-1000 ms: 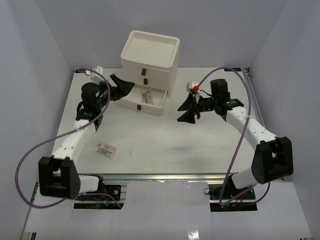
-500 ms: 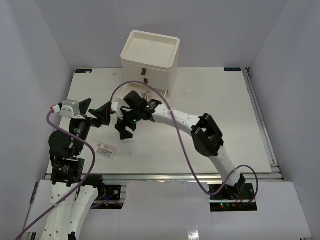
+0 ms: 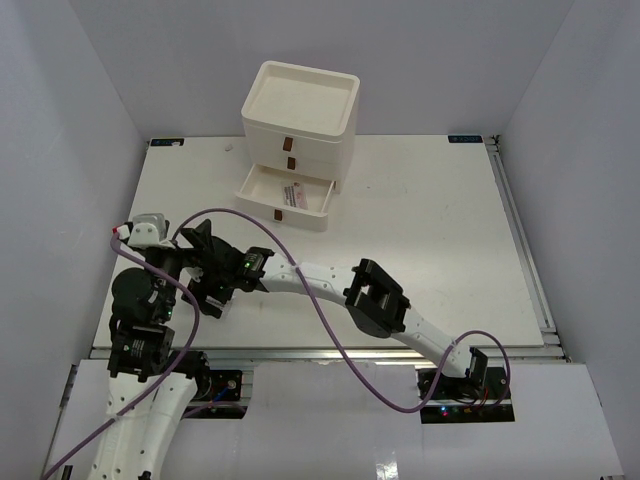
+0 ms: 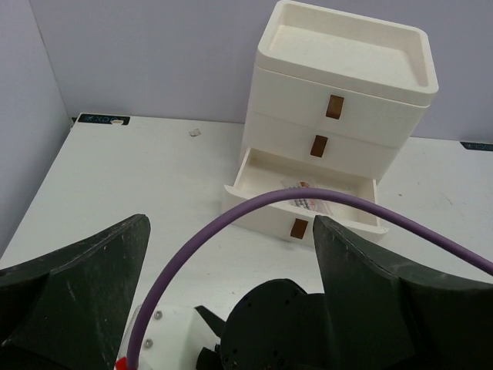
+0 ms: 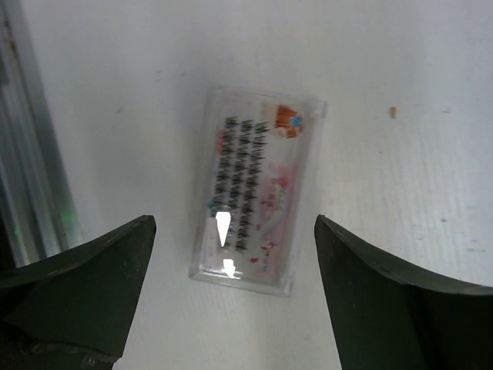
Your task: Organize the makeup
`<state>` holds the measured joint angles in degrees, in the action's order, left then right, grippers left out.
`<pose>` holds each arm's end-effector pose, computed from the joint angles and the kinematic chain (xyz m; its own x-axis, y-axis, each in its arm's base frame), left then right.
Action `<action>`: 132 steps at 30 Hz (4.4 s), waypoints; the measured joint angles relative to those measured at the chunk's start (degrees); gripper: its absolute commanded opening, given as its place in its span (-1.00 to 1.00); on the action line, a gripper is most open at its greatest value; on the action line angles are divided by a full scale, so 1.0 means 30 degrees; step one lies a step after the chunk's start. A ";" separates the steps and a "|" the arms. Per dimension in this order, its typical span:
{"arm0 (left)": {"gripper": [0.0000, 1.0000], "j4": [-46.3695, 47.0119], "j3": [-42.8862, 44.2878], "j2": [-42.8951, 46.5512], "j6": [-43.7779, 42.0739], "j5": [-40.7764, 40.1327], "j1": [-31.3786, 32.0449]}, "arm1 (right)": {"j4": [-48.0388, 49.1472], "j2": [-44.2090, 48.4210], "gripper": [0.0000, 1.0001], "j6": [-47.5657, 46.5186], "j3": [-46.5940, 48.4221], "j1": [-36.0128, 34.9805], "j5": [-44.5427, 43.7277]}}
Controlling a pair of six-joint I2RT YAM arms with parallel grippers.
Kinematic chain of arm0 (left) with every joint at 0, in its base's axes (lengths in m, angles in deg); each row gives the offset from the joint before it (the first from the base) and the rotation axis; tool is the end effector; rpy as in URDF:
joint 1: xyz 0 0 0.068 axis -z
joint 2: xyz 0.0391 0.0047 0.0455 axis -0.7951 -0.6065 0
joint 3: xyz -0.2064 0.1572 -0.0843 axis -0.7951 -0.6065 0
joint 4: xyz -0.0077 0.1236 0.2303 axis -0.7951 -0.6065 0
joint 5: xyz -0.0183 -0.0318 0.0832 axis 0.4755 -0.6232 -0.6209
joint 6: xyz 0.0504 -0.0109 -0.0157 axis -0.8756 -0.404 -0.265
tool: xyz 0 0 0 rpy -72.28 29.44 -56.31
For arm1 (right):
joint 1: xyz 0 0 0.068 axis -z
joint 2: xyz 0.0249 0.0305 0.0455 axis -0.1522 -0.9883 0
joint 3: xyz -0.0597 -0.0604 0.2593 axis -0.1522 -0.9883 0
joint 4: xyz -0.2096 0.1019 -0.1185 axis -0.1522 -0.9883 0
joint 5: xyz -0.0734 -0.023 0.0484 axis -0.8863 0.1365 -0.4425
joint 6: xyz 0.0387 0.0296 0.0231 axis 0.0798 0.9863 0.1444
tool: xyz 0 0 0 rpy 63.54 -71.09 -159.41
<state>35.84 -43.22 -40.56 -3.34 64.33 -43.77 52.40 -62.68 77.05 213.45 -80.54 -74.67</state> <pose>0.1014 -0.0120 0.3465 0.0574 -0.1159 -0.9916 0.0587 0.9919 -0.1125 0.1723 0.5357 0.2003 -0.1448 -0.6307 -0.7624 -0.9801 0.1972 0.0230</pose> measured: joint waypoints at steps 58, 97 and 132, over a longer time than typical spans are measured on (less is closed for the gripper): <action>0.96 0.0277 -0.0506 0.0450 -0.0039 -0.0395 0.0333 | 0.2325 -0.0796 0.80 0.1972 -0.1427 -0.1873 -0.4766; 0.96 0.0277 -0.0543 0.0873 -0.0032 -0.1051 0.0581 | 0.2365 0.9266 -0.84 -0.8341 -0.8806 0.5597 0.0577; 0.96 0.0336 -0.0808 0.0538 -0.0027 -0.0658 0.0581 | 0.1728 0.5622 0.77 -1.0429 -0.4955 0.9952 0.1005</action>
<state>36.85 -45.65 -38.95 -3.42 62.36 -42.03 57.58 -45.81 45.77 198.59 -50.68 -71.66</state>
